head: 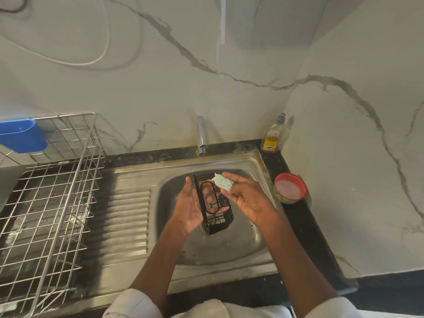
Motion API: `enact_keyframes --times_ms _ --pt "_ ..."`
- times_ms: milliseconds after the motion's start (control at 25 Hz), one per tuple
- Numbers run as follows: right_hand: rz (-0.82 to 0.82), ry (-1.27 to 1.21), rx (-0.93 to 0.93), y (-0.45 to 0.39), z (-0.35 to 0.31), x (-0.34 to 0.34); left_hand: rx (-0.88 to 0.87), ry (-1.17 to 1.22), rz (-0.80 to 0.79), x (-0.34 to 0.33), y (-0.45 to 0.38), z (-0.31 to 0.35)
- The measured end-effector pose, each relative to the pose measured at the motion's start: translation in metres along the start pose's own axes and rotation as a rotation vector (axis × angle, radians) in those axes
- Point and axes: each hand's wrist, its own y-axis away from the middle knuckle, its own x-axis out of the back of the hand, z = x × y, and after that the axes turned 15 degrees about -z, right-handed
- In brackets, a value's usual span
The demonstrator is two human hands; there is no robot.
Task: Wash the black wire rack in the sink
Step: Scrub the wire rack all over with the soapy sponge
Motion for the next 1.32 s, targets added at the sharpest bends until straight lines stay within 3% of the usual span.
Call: enact_keyframes --times_ms 280,560,640,760,880,960,1040,1120,1240,1320 --pt "0.052 0.018 0.032 -0.006 0.009 -0.014 -0.028 -0.039 -0.045 0.012 0.012 0.009" --pt "-0.090 0.076 -0.044 -0.006 0.018 -0.030 -0.062 -0.030 -0.074 0.021 0.024 0.015" --pt "-0.024 0.234 0.015 -0.008 0.022 -0.041 -0.063 -0.025 -0.070 0.022 0.024 0.016" --pt "0.153 0.884 0.252 -0.023 0.030 -0.062 -0.064 -0.008 -0.061 0.018 0.026 0.017" --pt "0.184 1.405 0.334 -0.034 0.030 -0.081 -0.045 -0.058 -0.041 0.012 0.024 0.019" --pt "0.248 1.338 0.334 -0.037 0.026 -0.084 -0.044 -0.111 -0.040 0.011 0.021 0.022" --pt "0.198 1.220 0.308 -0.038 0.024 -0.085 -0.054 -0.105 -0.044 0.013 0.019 0.023" --pt "0.124 1.255 0.258 -0.040 0.018 -0.086 -0.066 -0.039 -0.049 0.017 0.015 0.022" --pt "0.333 1.370 0.246 -0.044 0.004 -0.086 -0.076 0.021 -0.081 0.020 0.007 0.018" --pt "0.244 1.454 0.258 -0.045 0.010 -0.087 -0.048 0.064 -0.102 0.020 0.007 0.016"
